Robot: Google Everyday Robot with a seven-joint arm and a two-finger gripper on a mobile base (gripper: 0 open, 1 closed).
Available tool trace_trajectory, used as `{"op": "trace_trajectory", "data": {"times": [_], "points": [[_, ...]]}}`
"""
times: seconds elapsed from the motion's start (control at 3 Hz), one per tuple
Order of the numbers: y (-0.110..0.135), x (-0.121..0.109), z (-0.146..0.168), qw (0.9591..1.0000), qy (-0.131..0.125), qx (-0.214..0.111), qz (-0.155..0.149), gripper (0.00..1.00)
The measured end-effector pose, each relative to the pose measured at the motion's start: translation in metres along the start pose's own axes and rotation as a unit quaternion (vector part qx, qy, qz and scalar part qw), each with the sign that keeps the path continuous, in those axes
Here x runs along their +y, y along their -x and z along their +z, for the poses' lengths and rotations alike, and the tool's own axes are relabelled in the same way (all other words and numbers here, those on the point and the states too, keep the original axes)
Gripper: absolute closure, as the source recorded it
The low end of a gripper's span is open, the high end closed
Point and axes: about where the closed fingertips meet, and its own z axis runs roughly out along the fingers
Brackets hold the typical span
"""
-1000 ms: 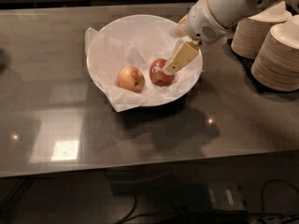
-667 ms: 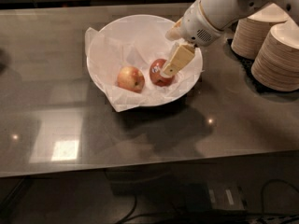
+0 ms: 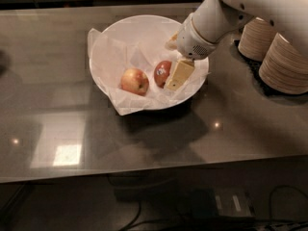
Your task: Pick apple from white bowl
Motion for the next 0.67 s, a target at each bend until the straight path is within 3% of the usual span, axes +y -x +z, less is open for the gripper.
{"op": "trace_trajectory", "data": {"times": [0.67], "points": [[-0.0068,0.0007,0.0185,0.9996,0.001,0.018,-0.023,0.22]]}}
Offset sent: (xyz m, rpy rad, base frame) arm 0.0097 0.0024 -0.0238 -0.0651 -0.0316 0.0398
